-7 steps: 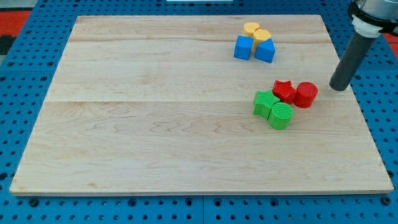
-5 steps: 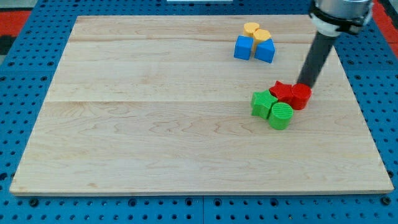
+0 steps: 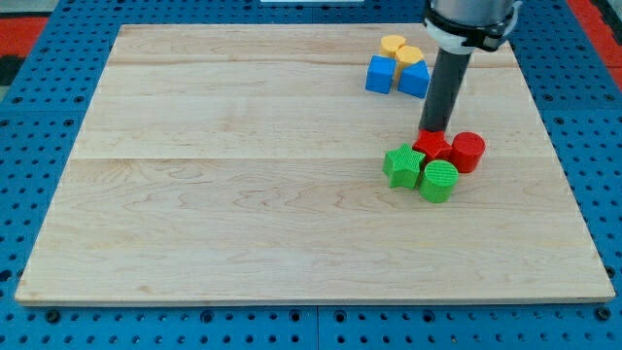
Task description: Separate the red star along with the green star from the red circle
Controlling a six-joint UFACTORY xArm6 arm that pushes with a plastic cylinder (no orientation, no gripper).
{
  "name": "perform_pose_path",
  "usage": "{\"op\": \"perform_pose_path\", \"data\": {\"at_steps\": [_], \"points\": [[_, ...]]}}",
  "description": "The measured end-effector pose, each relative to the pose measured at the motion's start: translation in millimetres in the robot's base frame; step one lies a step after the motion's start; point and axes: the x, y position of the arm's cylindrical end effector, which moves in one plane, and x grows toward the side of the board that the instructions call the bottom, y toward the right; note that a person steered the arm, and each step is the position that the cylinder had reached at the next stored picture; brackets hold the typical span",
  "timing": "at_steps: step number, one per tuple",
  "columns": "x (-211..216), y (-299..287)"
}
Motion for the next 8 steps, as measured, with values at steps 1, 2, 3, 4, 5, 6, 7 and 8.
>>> {"op": "perform_pose_path", "data": {"at_steps": [1,2,3,4,5,6,7,8], "points": [[0.5,26.8],[7.8,39.8],[21.4,27.9],[24.5,-10.3],[24.4,-58.7],[24.4,-87.8],[24.4,-77.7],[23.0,-35.0]]}}
